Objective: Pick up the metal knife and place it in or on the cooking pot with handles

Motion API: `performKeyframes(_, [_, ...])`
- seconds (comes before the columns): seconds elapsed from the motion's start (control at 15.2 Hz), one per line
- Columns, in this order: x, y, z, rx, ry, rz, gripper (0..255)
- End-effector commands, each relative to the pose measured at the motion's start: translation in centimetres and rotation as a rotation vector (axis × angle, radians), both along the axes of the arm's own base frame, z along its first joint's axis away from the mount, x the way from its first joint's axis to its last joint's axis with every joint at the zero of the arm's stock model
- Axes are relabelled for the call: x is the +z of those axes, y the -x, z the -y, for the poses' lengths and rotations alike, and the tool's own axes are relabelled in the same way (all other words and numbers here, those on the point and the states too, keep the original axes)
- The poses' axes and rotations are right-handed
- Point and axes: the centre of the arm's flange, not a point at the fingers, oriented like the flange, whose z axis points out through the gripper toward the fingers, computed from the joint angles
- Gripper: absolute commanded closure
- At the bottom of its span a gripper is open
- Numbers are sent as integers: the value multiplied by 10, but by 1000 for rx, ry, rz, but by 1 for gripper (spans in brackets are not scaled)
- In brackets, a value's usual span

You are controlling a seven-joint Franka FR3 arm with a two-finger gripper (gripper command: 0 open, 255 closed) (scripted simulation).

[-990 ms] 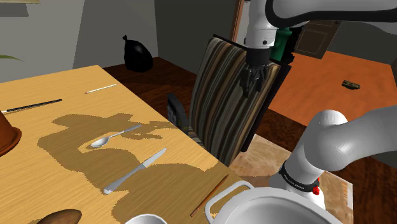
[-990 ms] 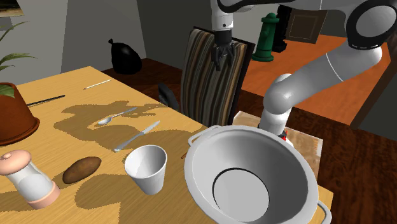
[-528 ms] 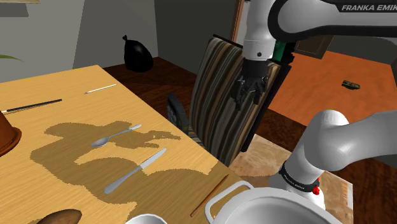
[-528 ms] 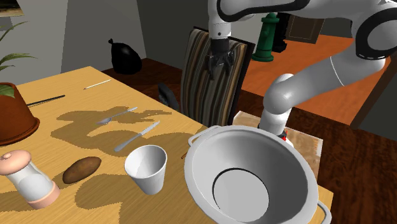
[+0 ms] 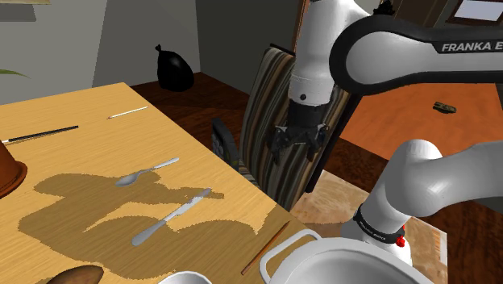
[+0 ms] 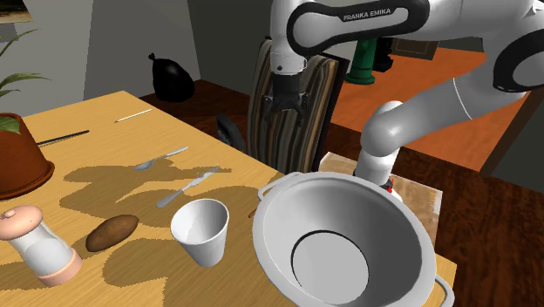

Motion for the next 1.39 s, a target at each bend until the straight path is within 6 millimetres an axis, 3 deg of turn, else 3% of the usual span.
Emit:
performKeyframes(0.0, [-7,-3,-23,-85,5,10,0])
performKeyframes(0.66, [-52,-46,-137,-478,37,58,0])
performKeyframes(1.32, [-96,-131,-224,-870,68,107,0])
